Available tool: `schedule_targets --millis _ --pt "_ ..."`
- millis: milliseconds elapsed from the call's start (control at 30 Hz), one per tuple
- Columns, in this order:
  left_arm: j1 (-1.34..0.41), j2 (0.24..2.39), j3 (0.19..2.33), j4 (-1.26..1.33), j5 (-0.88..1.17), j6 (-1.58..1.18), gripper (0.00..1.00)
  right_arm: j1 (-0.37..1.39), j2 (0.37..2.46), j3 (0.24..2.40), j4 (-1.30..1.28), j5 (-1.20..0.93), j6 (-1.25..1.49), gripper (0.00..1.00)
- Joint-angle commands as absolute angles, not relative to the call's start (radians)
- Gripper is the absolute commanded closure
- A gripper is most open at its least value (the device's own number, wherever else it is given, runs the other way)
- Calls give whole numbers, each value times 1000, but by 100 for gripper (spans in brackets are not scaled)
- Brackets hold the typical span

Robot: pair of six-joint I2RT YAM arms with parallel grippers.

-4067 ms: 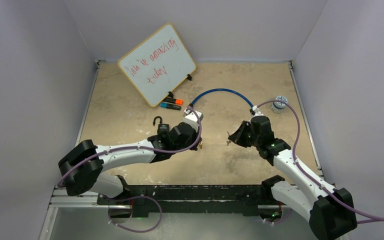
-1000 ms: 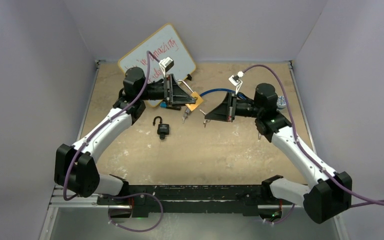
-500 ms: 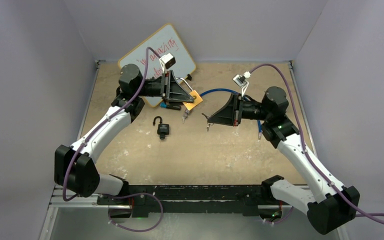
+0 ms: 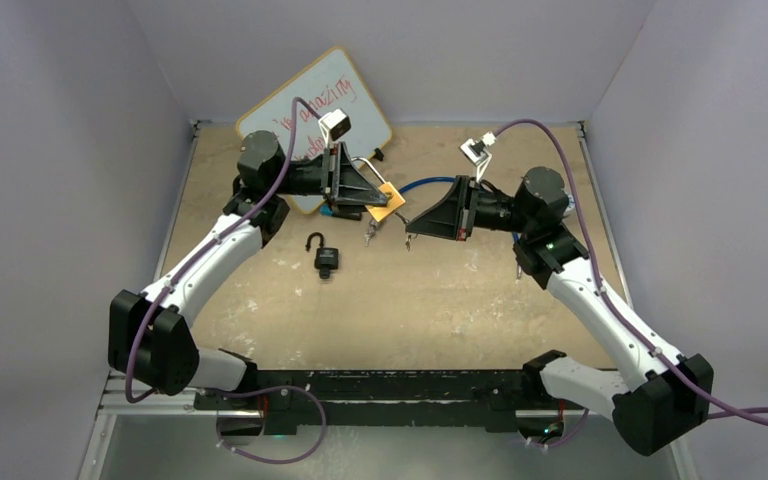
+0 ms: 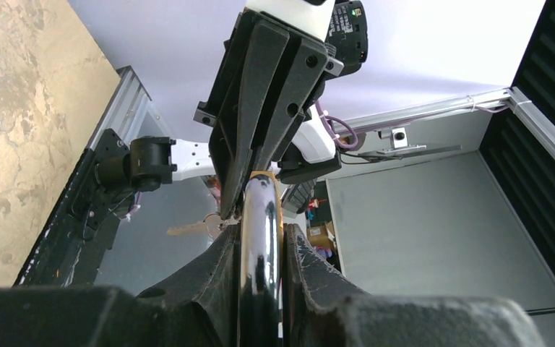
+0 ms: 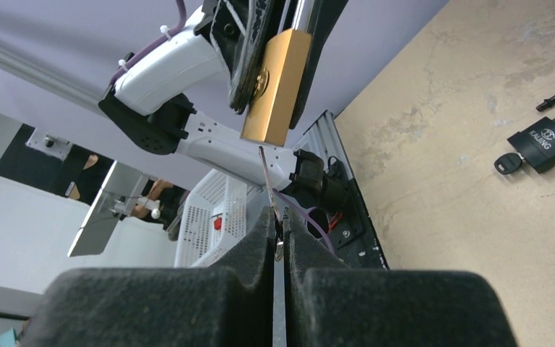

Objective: Unlock with the key

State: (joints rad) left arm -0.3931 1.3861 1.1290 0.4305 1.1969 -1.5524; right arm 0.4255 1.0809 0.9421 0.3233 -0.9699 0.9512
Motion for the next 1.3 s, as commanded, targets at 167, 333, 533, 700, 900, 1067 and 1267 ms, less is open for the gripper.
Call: schedule_targets --millis 167,333,533,700,900,1067,1267 --pt "-388 1325 1111 532 1168 -1568 100 430 1098 1002 376 -921 982 100" --pt "-388 1324 1106 547 1161 -1575 100 430 1112 1008 363 -920 989 100" --pt "-388 1320 1097 565 1154 -1571 100 430 1137 1024 310 -894 997 100" --pt "-388 1310 1089 571 1137 -1535 100 430 1164 1051 225 -850 1022 100" --pt "-388 1284 1104 403 1096 -1332 100 430 1206 1090 147 -837 1108 100" --pt "-391 1273 1089 342 1089 -1245 100 431 1248 1147 85 -856 1151 100" --pt "-426 1271 1098 276 1078 -1171 100 435 1294 1209 68 -841 1116 100"
